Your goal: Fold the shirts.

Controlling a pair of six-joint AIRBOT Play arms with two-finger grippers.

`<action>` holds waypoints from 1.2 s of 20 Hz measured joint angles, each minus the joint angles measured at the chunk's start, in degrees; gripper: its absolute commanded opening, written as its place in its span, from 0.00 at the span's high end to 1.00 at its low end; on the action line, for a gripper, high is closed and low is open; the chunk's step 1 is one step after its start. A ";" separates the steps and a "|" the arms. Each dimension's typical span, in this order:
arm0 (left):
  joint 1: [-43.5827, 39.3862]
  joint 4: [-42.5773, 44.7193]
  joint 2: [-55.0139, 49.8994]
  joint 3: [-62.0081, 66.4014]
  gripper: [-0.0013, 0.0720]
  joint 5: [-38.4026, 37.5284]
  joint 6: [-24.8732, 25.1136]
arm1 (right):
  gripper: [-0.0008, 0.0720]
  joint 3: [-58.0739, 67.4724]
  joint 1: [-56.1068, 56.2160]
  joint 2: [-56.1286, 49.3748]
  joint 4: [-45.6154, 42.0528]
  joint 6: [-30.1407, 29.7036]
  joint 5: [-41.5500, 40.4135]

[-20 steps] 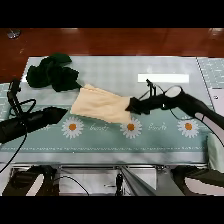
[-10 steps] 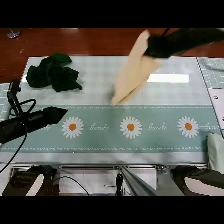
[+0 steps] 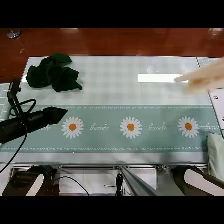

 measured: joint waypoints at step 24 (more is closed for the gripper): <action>0.00 0.04 -5.62 7.65 0.95 3.34 2.95 | 0.96 -37.99 -41.92 30.40 -4.76 0.70 -10.47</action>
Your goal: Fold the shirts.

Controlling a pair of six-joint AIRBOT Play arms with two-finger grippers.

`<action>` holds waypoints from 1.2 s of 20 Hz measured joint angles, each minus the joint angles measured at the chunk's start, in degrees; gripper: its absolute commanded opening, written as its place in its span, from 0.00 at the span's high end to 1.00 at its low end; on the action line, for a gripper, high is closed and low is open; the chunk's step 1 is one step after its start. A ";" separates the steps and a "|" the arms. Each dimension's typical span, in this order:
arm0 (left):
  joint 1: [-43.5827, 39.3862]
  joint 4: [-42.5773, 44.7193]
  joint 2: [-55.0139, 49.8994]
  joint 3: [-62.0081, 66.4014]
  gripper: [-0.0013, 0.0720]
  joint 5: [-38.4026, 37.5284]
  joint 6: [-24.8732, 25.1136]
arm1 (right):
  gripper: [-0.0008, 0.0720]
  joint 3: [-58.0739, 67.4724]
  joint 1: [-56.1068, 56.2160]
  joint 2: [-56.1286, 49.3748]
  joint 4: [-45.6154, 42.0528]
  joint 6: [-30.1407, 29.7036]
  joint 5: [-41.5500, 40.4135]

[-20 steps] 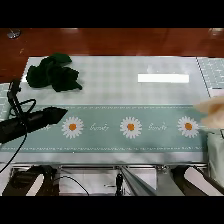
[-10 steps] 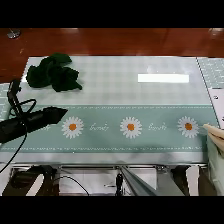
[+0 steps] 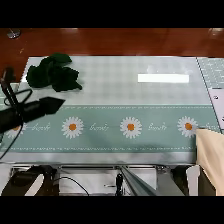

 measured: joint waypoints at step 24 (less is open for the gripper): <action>-14.56 30.56 -38.53 29.33 0.95 -14.14 -12.13 | 0.96 -12.81 77.31 -31.08 -12.15 0.35 -19.65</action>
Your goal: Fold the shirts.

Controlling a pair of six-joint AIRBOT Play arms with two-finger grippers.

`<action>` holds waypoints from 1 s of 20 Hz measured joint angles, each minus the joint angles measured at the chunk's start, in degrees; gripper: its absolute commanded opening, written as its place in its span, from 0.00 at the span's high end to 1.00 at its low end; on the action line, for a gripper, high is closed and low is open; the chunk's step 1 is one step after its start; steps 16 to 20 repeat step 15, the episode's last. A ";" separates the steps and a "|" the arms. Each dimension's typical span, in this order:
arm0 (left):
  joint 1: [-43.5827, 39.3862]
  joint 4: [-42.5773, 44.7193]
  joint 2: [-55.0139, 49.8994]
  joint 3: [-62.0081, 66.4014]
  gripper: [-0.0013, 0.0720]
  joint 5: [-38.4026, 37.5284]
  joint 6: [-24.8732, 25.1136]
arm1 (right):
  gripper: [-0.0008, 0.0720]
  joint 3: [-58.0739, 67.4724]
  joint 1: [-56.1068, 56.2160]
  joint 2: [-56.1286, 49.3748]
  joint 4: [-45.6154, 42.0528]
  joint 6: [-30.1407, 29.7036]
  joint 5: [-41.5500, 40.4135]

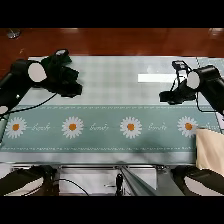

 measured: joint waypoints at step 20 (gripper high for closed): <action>0.00 0.68 -0.07 -0.44 0.95 0.33 -0.37 | 0.96 -0.22 0.22 -0.15 -0.44 0.26 0.26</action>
